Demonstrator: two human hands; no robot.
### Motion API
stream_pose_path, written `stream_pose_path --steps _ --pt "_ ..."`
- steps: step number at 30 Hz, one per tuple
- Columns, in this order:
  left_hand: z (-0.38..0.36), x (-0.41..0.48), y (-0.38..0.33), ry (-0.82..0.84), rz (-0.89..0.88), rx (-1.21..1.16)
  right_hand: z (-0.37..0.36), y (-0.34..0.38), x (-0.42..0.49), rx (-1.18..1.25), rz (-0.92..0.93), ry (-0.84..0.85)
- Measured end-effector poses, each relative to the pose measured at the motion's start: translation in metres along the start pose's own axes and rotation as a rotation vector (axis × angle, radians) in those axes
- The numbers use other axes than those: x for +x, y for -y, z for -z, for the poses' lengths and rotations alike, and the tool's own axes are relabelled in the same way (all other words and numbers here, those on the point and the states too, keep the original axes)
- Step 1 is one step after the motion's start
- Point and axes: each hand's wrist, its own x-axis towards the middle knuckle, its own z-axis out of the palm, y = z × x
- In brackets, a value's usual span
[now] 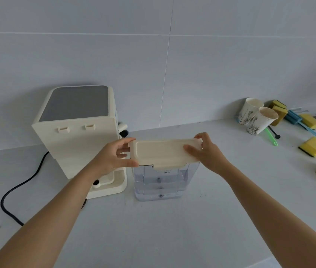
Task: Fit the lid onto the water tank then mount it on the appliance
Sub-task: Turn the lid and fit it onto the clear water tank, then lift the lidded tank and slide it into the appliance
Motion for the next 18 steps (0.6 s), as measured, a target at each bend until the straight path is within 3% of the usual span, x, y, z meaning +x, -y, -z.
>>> stream_pose_path --steps 6,10,18 --pt "-0.013 -0.007 0.023 0.001 0.023 -0.096 0.000 -0.025 -0.008 0.301 0.052 0.219" --pt "-0.027 -0.008 0.039 0.022 0.040 -0.036 -0.010 -0.037 -0.007 0.244 0.096 0.260" --pt "-0.046 -0.005 0.063 -0.112 0.074 -0.052 -0.031 -0.053 -0.001 0.185 0.021 0.294"
